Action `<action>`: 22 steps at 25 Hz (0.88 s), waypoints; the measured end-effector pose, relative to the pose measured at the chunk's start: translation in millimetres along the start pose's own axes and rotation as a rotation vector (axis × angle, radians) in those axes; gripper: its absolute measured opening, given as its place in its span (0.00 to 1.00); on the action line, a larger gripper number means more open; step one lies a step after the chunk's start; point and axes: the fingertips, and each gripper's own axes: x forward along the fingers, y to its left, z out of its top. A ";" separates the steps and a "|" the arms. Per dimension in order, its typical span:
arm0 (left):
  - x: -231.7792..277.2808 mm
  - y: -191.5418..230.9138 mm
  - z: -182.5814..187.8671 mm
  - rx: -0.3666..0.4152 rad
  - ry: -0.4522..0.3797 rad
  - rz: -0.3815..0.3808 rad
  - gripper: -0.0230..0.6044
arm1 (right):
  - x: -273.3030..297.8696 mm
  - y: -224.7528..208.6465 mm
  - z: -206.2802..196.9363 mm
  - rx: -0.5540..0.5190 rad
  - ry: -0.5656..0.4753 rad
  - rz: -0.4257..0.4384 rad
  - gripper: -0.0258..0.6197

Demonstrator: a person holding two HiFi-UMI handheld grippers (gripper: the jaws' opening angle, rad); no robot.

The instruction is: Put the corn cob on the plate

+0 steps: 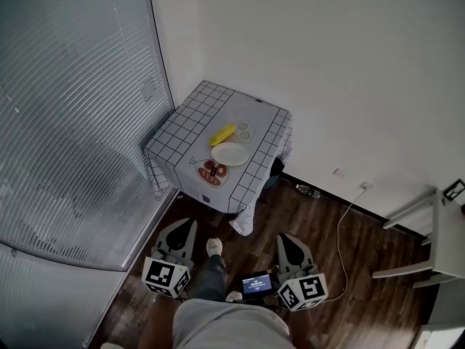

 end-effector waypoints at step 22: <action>230.9 194.1 -1.1 0.015 0.038 -0.021 0.05 | 274.6 -81.3 27.6 -0.018 0.030 -0.027 0.05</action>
